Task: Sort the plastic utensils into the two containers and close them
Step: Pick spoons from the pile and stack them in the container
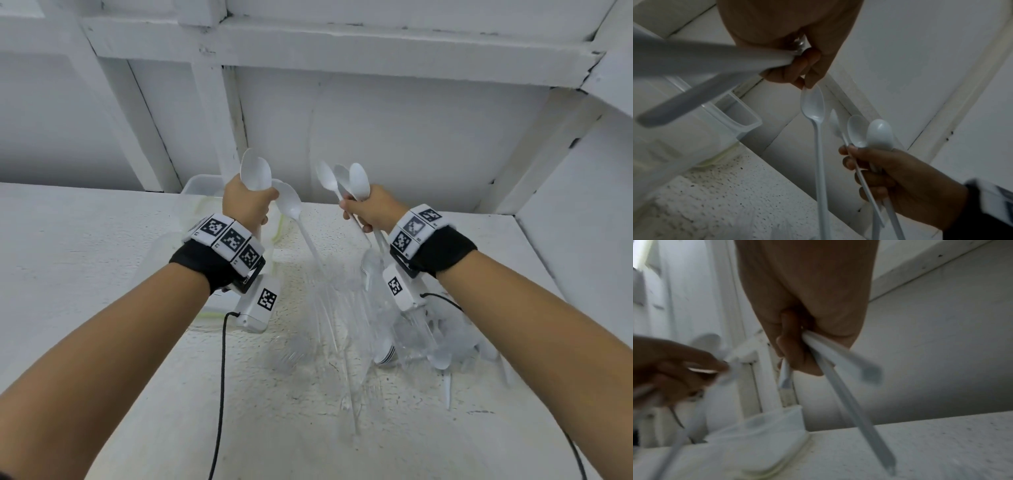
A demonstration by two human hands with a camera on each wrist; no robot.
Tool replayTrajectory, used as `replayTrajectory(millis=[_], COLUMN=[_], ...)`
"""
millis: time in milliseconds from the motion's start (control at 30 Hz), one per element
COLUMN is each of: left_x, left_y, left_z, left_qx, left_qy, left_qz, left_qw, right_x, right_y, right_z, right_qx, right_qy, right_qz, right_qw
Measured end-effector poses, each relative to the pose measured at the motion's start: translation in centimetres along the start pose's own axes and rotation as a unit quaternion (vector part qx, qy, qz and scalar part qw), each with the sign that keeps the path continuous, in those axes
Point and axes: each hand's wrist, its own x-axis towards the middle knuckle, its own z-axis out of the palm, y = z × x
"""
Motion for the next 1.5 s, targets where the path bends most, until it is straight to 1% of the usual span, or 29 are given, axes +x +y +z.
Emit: replayTrajectory(millis=[67,133,200,300,500,600,667,767,900,1000,1167,1300,1500], left_x=[-0.9,-1.8,-2.7,-4.0,-6.1,-7.1,-7.5,-7.9,-8.7,-9.4,-10.5,-10.8,-11.3], left_y=[0.3,0.4,0.3,0.0,-0.8,-0.7,-0.7,-1.3,-2.1,-2.6,-3.6,-4.1,-4.6], left_z=[0.0,0.1,0.1,0.0,-0.9,-1.5,-1.9,-2.6,-2.9,-2.9,-2.8,-3.0,-3.1], left_qx=[-0.018,-0.038,-0.056,-0.079,-0.105,-0.151,-0.171,-0.194,-0.183,-0.16,-0.13,-0.107,-0.09], left_qy=[-0.013,-0.034,-0.048,-0.049,-0.083,-0.133,-0.151,-0.153,-0.143,-0.152,-0.185,-0.182,-0.186], left_qz=[-0.009,-0.023,-0.032,-0.047,-0.062,-0.083,-0.107,-0.141,-0.152,-0.143,-0.12,-0.105,-0.059], left_qw=[1.0,0.998,0.997,0.995,0.989,0.976,0.968,0.959,0.961,0.965,0.967,0.972,0.977], right_x=[-2.1,-4.3,-6.3,-8.3,-10.0,-10.7,-11.1,-11.5,-12.1,-12.5,-13.0,-13.4,-13.7], right_y=[-1.1,-1.9,-2.0,-1.6,-0.3,-0.2,-0.2,-0.2,-0.3,-0.3,-0.5,-0.5,-0.5], right_z=[0.4,1.2,2.4,4.3,6.4,7.1,7.2,7.3,7.8,8.6,9.8,10.3,10.9], right_qx=[0.035,0.043,0.04,0.006,0.061,0.075,0.099,0.15,0.195,0.209,0.225,0.223,0.213], right_qy=[0.007,0.012,0.019,0.027,0.048,0.056,0.067,0.082,0.085,0.074,0.059,0.06,0.056], right_qz=[-0.021,-0.036,-0.057,-0.08,-0.038,-0.029,-0.022,-0.004,0.003,0.007,0.014,0.019,0.026], right_qw=[0.999,0.998,0.997,0.996,0.996,0.995,0.993,0.985,0.977,0.975,0.972,0.973,0.975])
